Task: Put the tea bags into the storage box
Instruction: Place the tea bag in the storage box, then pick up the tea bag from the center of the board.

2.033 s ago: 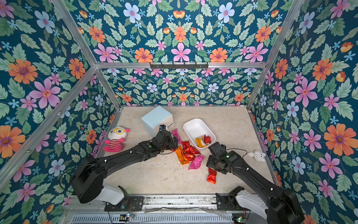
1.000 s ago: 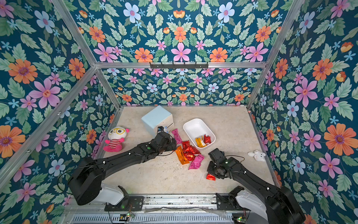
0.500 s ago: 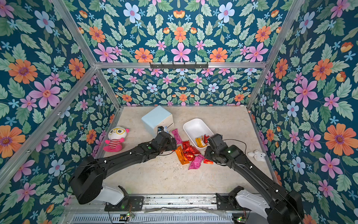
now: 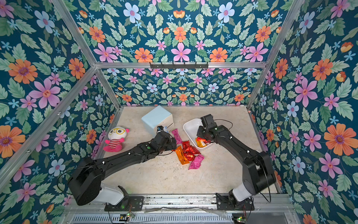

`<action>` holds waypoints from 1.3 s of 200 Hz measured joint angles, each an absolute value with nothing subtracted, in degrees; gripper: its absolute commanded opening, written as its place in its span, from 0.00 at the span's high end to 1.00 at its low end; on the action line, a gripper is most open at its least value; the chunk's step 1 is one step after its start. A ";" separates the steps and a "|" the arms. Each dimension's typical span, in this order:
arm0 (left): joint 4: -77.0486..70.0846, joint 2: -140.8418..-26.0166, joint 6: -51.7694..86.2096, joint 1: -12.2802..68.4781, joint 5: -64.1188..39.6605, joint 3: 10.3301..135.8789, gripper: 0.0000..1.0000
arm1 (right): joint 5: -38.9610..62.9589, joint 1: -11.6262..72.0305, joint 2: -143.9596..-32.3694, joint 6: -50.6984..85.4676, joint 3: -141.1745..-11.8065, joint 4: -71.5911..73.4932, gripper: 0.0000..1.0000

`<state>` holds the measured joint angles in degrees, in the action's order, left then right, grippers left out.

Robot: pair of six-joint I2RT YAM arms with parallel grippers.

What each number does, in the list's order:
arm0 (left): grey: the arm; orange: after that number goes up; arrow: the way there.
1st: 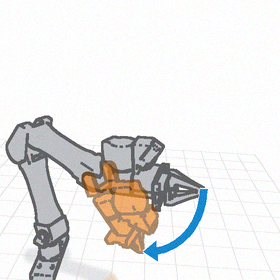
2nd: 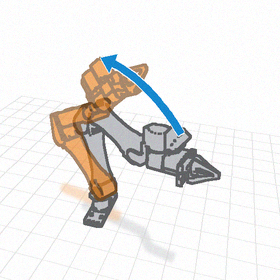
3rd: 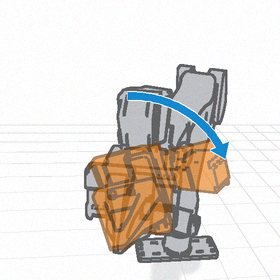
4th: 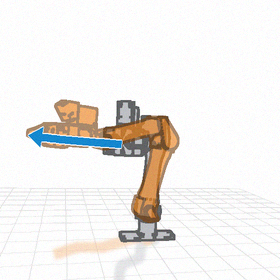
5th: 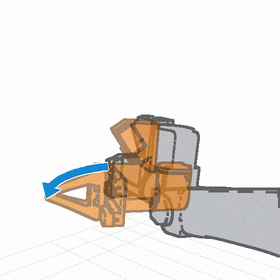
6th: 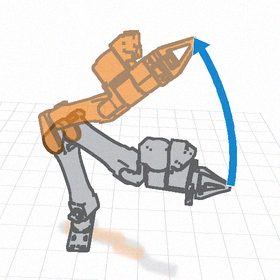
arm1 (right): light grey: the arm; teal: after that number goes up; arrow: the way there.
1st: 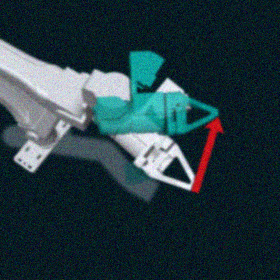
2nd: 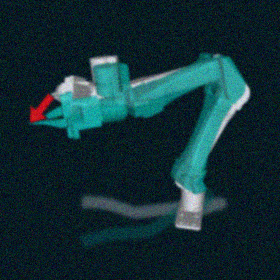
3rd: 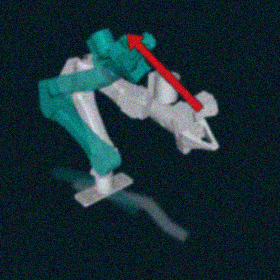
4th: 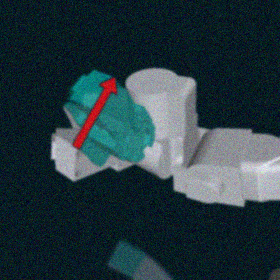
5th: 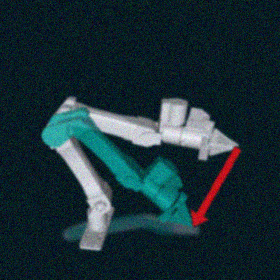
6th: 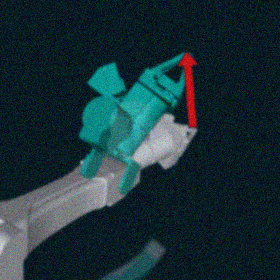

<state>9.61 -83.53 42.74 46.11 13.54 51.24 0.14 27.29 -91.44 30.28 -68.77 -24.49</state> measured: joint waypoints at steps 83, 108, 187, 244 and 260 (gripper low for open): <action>11.40 -83.24 42.89 46.11 13.65 50.06 0.01 | -0.01 26.13 -110.45 25.39 -80.60 -26.37 0.58; 11.57 -83.24 42.85 46.11 13.67 50.33 0.01 | -0.03 26.09 -109.84 24.67 -81.36 -27.46 0.53; 11.14 -82.17 43.07 46.11 13.61 50.52 0.01 | 1.52 28.14 -90.94 24.69 -71.35 -27.88 0.37; 11.09 -82.15 43.46 46.15 12.73 49.10 0.01 | 2.79 34.85 -72.60 32.08 -53.49 -28.36 0.29; 10.98 -82.15 43.48 46.15 12.51 49.10 0.01 | 2.90 35.81 -68.16 35.00 -48.45 -28.05 0.29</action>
